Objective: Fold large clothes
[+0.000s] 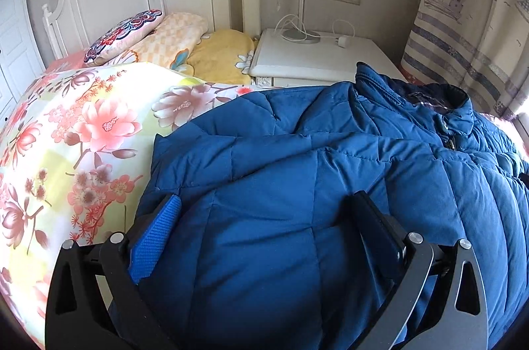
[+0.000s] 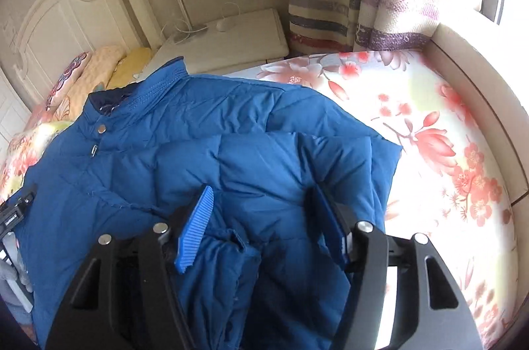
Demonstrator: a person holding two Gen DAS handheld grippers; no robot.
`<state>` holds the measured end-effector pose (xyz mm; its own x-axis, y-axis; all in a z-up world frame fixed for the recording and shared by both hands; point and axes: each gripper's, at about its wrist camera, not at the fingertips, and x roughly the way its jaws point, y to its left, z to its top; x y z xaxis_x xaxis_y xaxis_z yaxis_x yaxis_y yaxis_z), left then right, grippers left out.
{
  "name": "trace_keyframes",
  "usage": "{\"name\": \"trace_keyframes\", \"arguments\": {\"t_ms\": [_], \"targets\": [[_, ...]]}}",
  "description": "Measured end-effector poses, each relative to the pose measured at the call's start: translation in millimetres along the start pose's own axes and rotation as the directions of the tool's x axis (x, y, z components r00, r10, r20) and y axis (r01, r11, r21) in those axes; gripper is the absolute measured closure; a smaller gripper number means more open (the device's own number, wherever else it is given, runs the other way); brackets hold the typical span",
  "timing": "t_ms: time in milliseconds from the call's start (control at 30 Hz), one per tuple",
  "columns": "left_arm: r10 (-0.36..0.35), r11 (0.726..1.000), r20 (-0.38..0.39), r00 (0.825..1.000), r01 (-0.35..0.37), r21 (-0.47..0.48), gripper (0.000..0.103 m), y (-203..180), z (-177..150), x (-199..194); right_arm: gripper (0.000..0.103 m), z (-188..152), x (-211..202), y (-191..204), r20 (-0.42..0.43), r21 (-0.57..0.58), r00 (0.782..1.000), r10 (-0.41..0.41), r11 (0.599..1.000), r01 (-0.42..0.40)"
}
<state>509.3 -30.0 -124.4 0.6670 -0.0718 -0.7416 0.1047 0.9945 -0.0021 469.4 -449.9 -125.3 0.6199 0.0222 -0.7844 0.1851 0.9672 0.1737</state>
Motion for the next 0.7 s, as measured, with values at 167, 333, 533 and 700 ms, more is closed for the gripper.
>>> {"name": "trace_keyframes", "arguments": {"t_ms": [167, 333, 533, 700], "targets": [[0.005, 1.000, 0.002, 1.000, -0.005, 0.002, 0.004, 1, 0, 0, 0.043, -7, -59, 18, 0.169, 0.014, 0.984, -0.057, 0.998, 0.056], [0.007, 1.000, 0.004, 1.000, -0.007, 0.004, 0.004, 1, 0, -1, 0.038, -41, -72, 83, 0.170, -0.249, 0.985, 0.015, 0.968, 0.028], [0.008, 1.000, 0.006, 1.000, -0.008, 0.005, 0.004, 2, 0, -1, 0.032, -59, -33, 90, 0.104, -0.291, 0.994, -0.018, 0.955, 0.048], [0.006, 1.000, 0.007, 1.000, -0.006, 0.003, 0.004, 1, 0, -2, 0.031, -61, -34, 88, 0.098, -0.284, 0.995, -0.011, 0.958, 0.038]]}}
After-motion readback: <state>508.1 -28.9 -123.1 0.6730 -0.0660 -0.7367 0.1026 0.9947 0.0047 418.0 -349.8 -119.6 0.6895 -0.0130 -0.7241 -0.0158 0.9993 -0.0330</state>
